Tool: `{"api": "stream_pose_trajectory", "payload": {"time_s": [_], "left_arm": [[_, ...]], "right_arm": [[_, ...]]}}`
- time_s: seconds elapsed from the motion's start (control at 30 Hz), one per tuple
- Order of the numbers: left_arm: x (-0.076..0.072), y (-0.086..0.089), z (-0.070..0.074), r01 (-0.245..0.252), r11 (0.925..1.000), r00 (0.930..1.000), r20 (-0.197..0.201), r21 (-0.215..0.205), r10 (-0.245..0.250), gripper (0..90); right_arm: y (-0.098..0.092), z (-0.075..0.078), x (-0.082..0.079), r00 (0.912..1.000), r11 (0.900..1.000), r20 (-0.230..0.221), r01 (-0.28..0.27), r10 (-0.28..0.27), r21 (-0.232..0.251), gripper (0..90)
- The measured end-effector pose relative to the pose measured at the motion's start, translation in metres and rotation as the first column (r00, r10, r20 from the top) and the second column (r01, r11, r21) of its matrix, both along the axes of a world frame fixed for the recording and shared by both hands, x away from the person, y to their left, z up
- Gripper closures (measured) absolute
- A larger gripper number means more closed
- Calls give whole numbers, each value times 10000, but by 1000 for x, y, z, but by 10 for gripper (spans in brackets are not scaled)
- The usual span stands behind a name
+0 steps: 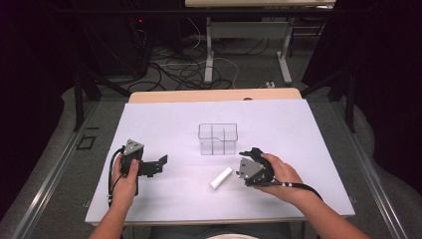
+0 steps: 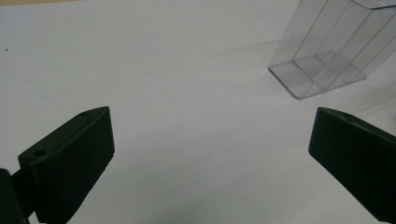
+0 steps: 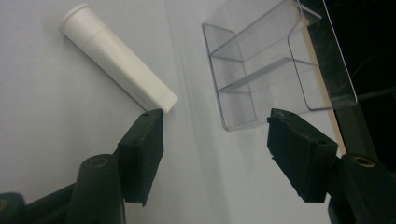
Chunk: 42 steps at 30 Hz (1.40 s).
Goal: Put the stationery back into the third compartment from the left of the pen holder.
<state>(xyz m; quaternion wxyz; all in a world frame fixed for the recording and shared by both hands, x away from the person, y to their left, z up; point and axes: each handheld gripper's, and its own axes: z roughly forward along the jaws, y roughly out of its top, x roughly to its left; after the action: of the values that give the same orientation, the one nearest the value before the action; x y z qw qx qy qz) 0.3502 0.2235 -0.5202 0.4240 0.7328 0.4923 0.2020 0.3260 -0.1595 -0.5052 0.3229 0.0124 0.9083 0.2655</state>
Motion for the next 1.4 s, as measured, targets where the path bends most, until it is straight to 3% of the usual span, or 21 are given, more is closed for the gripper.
{"api": "stream_pose_trajectory", "payload": {"time_s": [0.03, 0.13, 0.2, 0.23, 0.27, 0.3, 0.33, 0.47, 0.53, 0.57, 0.7, 0.73, 0.8, 0.9, 0.97, 1.07, 1.1, 1.13, 1.17, 1.37, 1.4], "left_arm": [[0, 0, 0, -3, 10000, 10000, 4, 5, 3, 1], [0, 0, 0, 2, 10000, 10000, 1, 25, -2, 2], [0, 0, 0, 11, 10000, 10000, -5, 28, -11, 2], [0, 0, -1, 11, 10000, 10000, 41, 24, -11, 1], [0, 0, 0, 29, 10000, 10000, -20, 52, -29, 2], [0, 0, -1, 34, 10000, 10000, -6, 60, -34, 2], [0, -1, 0, 37, 10000, 10000, -1, 72, -37, 2], [0, -1, -1, 48, 10000, 10000, -38, 79, -48, 2], [0, -1, -1, 42, 10000, 10000, -40, 71, -41, 1], [0, -1, -1, 44, 10000, 10000, -38, 69, -44, 2], [0, -1, -1, 59, 10000, 10000, -43, 72, -59, 1], [0, -1, -1, 61, 10000, 10000, -48, 74, -60, 1], [0, -1, -1, 83, 9999, 9999, -57, 102, -82, 1], [0, -1, -1, 102, 9999, 9999, -58, 132, -101, 2], [0, -1, -1, 92, 9999, 9999, -55, 106, -92, 2], [0, -1, -1, 108, 9999, 9999, -32, 110, -108, 1], [1, -2, -2, 114, 9999, 9999, -40, 114, -113, 1], [1, -2, -2, 121, 9998, 9999, -33, 124, -120, 1], [1, -2, -2, 134, 9998, 9999, -12, 131, -134, 2], [1, -1, -2, 113, 9998, 9999, -43, 132, -113, 2], [1, -1, -2, 115, 9998, 9999, -48, 135, -115, 2]], "right_arm": [[1, 1, 1, 9994, 9991, 29, -344, 345, -252, 360], [6, 2, -1, 9965, 9960, 317, -764, 778, -453, 361], [9, 3, -3, 9954, 9925, 279, -888, 914, -838, 362], [11, 3, -3, 9918, 9908, 569, -1096, 1143, -799, 373], [12, 4, -4, 9896, 9850, 471, -1302, 1362, -1133, 391], [13, 3, -4, 9824, 9794, 749, -1615, 1712, -1214, 394], [14, 2, -6, 9808, 9795, 864, -1646, 1750, -1159, 395], [20, -1, -9, 9723, 9670, 768, -2080, 2208, -1471, 394], [24, -3, -9, 9595, 9517, 779, -2545, 2706, -1716, 393], [25, -2, -10, 9585, 9445, 633, -2605, 2778, -2000, 393], [30, -6, -12, 9399, 9233, 677, -3127, 3347, -2232, 421], [31, -6, -13, 9347, 9136, 604, -3269, 3504, -2418, 436], [32, -8, -14, 9232, 9042, 793, -3470, 3761, -2491, 441], [34, -10, -14, 9144, 8948, 708, -3708, 3986, -2485, 446], [34, -12, -15, 9167, 8980, 682, -3676, 3937, -2418, 446], [37, -14, -14, 9068, 8816, 458, -3944, 4191, -2591, 446], [36, -16, -16, 9105, 8870, 495, -3862, 4106, -2532, 449], [38, -17, -15, 9037, 8818, 674, -3931, 4228, -2607, 453], [39, -18, -15, 9036, 8736, 477, -3967, 4257, -2819, 457], [44, -25, -16, 8826, 8470, 591, -4263, 4664, -3175, 472], [44, -26, -16, 8870, 8487, 546, -4188, 4585, -3230, 476]]}}
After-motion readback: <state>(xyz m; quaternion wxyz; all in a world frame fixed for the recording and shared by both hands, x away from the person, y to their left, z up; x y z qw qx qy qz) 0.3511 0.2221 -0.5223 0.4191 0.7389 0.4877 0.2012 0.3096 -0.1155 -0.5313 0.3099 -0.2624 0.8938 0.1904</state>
